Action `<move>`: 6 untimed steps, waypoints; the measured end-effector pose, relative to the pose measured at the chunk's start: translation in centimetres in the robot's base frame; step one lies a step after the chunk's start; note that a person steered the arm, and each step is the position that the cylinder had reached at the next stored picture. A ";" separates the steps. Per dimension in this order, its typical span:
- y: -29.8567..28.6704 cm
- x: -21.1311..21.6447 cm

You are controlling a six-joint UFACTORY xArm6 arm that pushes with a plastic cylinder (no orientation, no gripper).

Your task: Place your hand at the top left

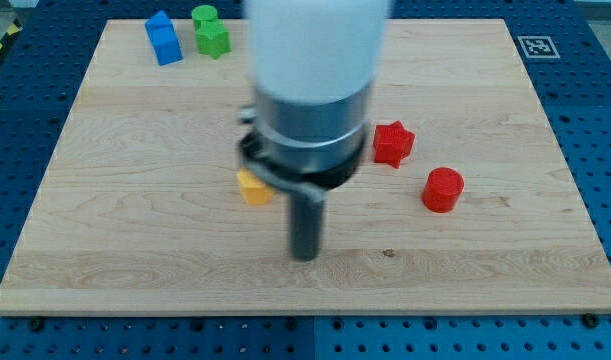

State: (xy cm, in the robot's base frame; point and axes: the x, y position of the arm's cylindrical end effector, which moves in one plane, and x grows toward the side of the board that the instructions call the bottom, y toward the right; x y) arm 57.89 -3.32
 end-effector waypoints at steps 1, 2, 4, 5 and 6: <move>-7.2 -1.1; -13.7 -6.1; -15.7 -21.5; -16.8 -24.9; -19.5 -26.2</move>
